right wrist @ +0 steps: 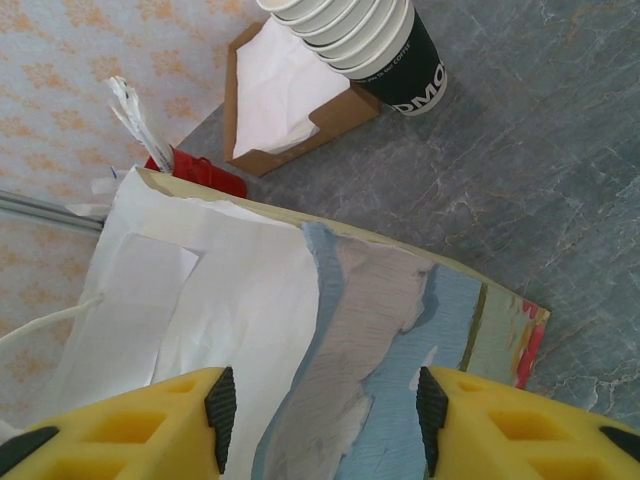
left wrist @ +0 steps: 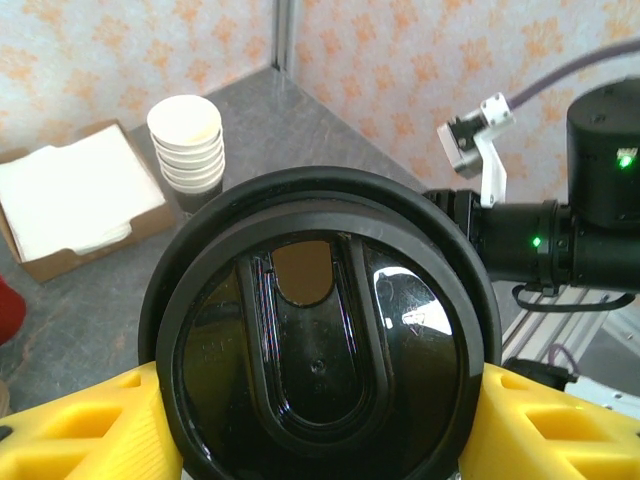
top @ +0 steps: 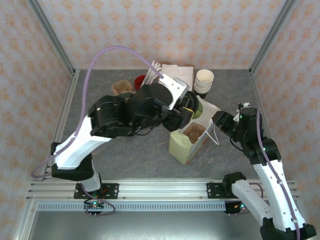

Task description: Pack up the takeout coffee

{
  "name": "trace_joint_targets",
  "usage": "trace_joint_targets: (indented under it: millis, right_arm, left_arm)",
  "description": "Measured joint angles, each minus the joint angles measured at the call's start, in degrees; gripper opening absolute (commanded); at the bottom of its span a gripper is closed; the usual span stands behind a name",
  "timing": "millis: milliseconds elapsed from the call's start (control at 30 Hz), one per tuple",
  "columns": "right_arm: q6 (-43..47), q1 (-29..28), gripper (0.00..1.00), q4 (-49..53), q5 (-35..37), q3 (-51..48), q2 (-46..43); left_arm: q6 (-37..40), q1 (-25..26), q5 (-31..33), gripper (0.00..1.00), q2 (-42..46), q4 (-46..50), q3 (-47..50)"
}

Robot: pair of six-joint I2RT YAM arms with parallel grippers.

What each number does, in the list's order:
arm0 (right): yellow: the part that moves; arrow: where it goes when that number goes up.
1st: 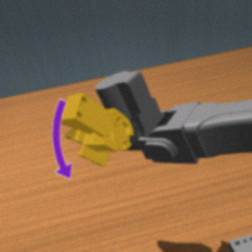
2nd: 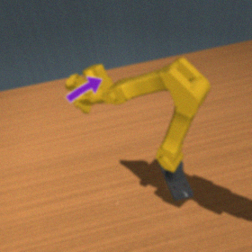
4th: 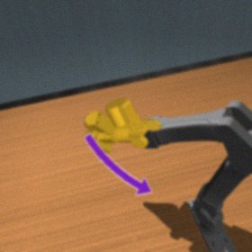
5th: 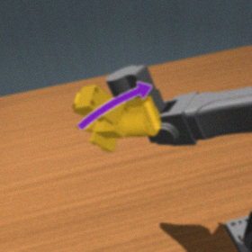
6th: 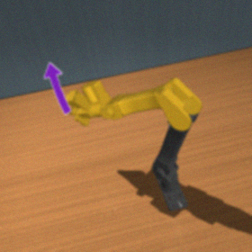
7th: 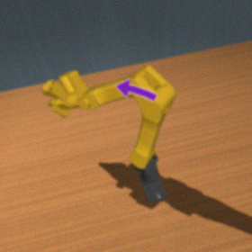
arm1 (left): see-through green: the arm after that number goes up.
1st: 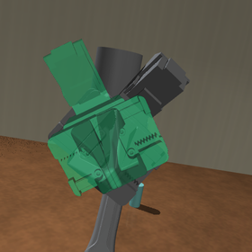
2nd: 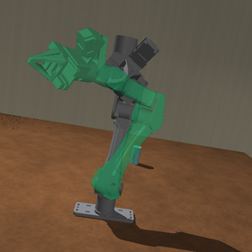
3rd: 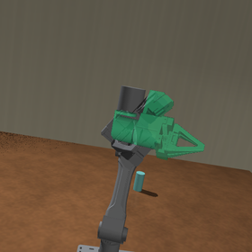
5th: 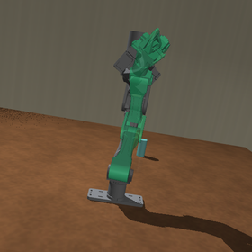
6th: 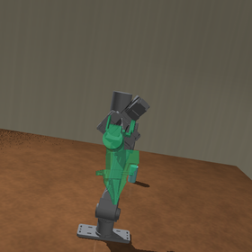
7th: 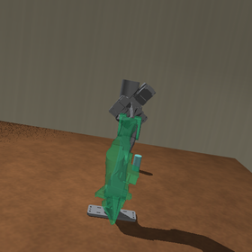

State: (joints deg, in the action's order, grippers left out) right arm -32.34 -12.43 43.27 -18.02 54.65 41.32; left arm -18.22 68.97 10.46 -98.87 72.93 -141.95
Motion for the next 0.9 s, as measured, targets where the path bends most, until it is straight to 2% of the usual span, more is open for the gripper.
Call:
trace_joint_targets:
  millis: [300,500,667,900]
  right_arm:
    - [0.37,0.00,0.56,-1.79,-1.27,0.87,4.72]
    - [1.11,0.00,0.55,-2.29,-1.95,1.40,6.86]
    - [2.01,0.00,0.38,-3.02,-3.39,1.66,8.20]
    - [2.51,0.00,0.18,-3.93,-5.97,2.27,8.33]
  left_arm:
    - [0.79,-0.46,-1.29,0.62,-4.87,-0.20,2.93]
    - [0.68,-3.34,-1.66,0.62,-6.32,-0.39,4.11]
    - [0.39,-5.31,-2.36,0.63,-6.67,-1.44,7.15]
    - [0.28,-5.40,-3.96,0.63,-8.98,-4.70,9.88]
